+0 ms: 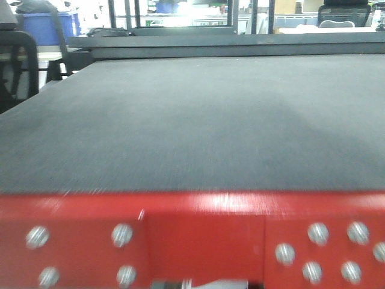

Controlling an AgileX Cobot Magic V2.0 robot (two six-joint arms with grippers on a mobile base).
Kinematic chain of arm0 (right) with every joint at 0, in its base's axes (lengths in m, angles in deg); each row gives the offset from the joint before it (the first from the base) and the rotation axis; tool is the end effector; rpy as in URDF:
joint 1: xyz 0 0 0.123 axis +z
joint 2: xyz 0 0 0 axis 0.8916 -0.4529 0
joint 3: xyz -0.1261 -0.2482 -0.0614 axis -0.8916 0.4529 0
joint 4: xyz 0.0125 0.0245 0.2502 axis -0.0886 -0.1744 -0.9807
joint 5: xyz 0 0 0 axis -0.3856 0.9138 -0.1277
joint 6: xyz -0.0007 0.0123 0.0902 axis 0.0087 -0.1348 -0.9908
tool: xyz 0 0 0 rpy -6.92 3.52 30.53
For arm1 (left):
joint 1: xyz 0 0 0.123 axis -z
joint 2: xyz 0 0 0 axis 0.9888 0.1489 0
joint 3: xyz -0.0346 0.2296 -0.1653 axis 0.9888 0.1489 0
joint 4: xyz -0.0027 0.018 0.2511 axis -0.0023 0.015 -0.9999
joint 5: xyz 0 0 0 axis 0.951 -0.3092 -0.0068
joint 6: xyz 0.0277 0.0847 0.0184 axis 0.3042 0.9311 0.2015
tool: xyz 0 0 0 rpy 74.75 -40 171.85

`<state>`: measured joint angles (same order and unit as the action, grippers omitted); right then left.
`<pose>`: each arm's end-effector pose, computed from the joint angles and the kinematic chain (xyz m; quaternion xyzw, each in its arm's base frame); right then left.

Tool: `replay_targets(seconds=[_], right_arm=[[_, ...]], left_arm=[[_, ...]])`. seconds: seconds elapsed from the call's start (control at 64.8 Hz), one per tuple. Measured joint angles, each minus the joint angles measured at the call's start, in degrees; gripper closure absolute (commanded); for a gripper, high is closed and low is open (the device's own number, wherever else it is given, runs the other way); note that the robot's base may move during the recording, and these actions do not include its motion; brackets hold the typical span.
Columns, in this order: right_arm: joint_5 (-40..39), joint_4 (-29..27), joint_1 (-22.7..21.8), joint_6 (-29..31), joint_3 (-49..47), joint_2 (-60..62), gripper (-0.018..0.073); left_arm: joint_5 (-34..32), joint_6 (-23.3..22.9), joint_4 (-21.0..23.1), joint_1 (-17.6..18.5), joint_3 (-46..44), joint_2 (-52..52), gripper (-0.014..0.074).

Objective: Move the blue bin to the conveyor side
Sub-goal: 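Carry the blue bin with both grippers toward the red-framed conveyor, then lower the blue bin with both grippers onto the grey conveyor belt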

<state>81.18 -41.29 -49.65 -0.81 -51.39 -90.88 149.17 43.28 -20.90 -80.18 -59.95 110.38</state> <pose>0.1913 0.0465 0.5244 -0.0366 0.8898 0.0923 0.4453 0.1851 -0.0125 0.5252 -0.0288 0.8702 -0.0802 0.4853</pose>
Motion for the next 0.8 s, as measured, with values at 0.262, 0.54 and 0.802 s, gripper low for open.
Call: replay_targets(seconds=[0.262,0.54,0.802], right_arm=[[0.0,0.5,0.0,-0.1,0.0,0.0,0.0646],[0.0,0.5,0.0,-0.1,0.0,0.0,0.0646],[0.0,0.5,0.0,-0.1,0.0,0.0,0.0646]], left_arm=[[-1.0,0.1,0.0,0.0,0.0,1.3,0.0623],[-1.4,0.2,0.0,0.0,0.0,1.8,0.0623],[-1.4,0.2,0.0,0.0,0.0,1.8,0.0623]])
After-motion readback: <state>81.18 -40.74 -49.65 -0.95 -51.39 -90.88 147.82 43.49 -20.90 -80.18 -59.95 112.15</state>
